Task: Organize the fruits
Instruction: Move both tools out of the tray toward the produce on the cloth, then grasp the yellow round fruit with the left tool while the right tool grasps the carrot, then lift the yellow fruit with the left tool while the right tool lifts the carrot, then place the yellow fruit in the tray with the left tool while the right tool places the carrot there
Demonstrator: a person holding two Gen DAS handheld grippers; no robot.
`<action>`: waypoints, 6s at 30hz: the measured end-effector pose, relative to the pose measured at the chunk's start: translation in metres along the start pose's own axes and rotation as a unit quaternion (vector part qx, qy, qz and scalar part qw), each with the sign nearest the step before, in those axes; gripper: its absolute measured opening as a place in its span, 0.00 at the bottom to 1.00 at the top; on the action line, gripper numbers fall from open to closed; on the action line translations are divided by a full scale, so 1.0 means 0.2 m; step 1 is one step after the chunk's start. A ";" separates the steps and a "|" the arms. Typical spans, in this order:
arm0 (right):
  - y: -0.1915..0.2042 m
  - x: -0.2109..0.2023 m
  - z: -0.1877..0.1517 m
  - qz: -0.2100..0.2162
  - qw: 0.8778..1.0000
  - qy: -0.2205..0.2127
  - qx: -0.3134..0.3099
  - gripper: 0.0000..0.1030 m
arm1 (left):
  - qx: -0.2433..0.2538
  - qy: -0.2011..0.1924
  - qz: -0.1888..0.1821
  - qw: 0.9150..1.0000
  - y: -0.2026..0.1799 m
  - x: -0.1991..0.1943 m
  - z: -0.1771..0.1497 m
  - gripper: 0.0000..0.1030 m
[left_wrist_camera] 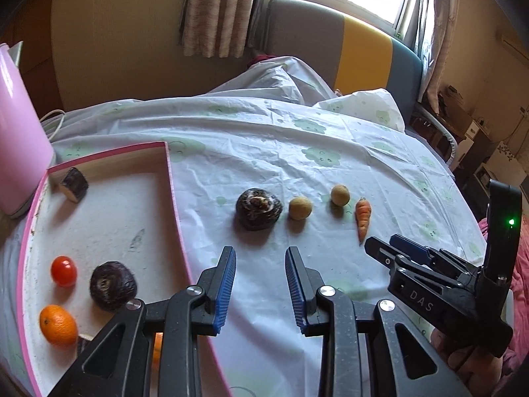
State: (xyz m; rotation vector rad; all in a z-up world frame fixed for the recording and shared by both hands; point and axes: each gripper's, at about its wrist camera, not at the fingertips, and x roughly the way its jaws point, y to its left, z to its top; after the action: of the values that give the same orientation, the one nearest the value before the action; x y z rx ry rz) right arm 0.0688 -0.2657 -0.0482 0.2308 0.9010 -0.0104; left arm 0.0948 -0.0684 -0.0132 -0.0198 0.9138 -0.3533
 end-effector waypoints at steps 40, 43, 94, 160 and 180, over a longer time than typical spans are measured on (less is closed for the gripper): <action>-0.05 0.20 0.12 -0.004 1.000 0.010 -0.016 0.23 | 0.053 0.033 -0.022 0.998 -0.22 0.47 0.21 0.30; -0.05 0.20 0.12 -0.003 1.000 0.010 -0.013 0.23 | 0.068 0.037 -0.011 0.997 -0.25 0.49 0.20 0.30; -0.03 0.20 0.09 -0.021 0.999 -0.004 -0.033 0.22 | 0.001 -0.003 -0.019 1.000 -0.18 0.10 -0.15 0.22; 1.01 0.03 -0.05 0.171 0.969 0.030 -0.173 0.17 | -0.160 -0.064 0.118 0.978 0.68 -0.38 -0.24 0.31; 0.83 -0.07 -0.09 0.157 0.981 0.021 -0.116 0.17 | -0.127 -0.056 0.120 0.983 0.54 -0.39 -0.28 0.31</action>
State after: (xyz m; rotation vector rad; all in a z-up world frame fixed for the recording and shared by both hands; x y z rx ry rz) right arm 0.0638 -0.1020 -0.0167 0.1545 0.8916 0.3914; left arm 0.0395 0.0652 -0.0056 -0.1618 0.8346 -0.0103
